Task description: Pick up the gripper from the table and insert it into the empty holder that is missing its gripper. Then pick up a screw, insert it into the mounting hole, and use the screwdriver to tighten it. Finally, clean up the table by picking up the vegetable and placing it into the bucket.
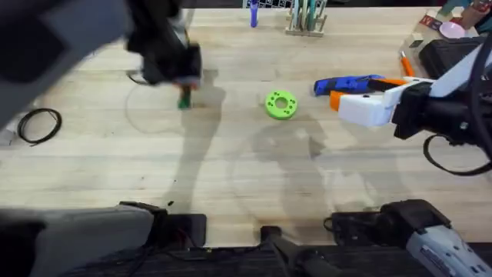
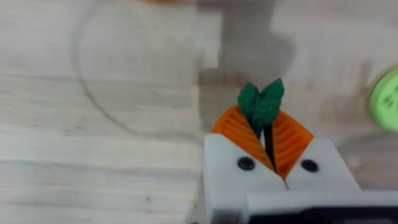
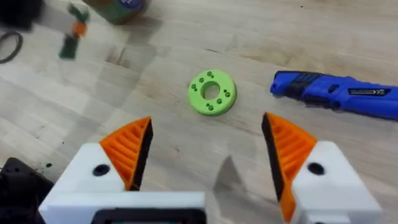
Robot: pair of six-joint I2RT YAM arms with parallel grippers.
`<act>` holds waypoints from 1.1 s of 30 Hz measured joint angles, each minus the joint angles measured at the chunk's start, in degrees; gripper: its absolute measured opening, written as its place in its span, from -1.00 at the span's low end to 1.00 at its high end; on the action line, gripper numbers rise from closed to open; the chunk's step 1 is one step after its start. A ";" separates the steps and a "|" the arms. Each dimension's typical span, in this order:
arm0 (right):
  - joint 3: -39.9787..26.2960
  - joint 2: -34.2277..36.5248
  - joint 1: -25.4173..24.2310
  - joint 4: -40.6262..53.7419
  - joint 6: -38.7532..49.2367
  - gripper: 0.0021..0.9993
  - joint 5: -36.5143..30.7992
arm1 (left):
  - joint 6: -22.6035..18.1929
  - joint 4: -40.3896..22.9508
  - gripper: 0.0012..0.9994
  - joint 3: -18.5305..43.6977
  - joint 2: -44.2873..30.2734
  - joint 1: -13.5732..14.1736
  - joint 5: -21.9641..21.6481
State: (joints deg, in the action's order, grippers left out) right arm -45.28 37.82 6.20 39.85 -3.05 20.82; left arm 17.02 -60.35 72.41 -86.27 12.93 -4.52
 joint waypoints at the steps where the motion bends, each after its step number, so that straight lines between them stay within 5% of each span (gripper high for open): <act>1: 0.00 0.00 -0.01 -0.01 0.00 0.99 0.00 | 0.00 0.37 -0.97 1.56 1.42 -0.49 -1.16; 8: 0.00 0.00 -0.02 -0.01 0.00 0.99 0.00 | -2.55 13.11 -0.97 5.30 4.73 -4.64 -6.64; 18: 0.00 0.00 0.00 0.03 0.00 0.99 0.00 | -4.63 30.65 -0.97 5.30 -8.43 -8.37 -7.62; 27: 0.00 0.00 -0.01 0.01 0.00 0.99 0.00 | -4.83 34.02 -0.97 5.26 -12.03 -8.38 -7.62; 28: 0.00 0.00 0.00 0.01 0.00 0.99 0.00 | -5.16 33.96 -0.92 5.26 -12.01 -8.38 -7.66; 33: 0.00 0.00 0.00 0.01 0.00 0.99 0.00 | -5.20 33.66 0.64 5.26 -11.89 -8.38 -7.71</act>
State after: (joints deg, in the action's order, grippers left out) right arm -45.28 37.82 6.20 39.86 -3.05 20.82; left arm 11.81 -26.70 77.67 -98.16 4.56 -12.23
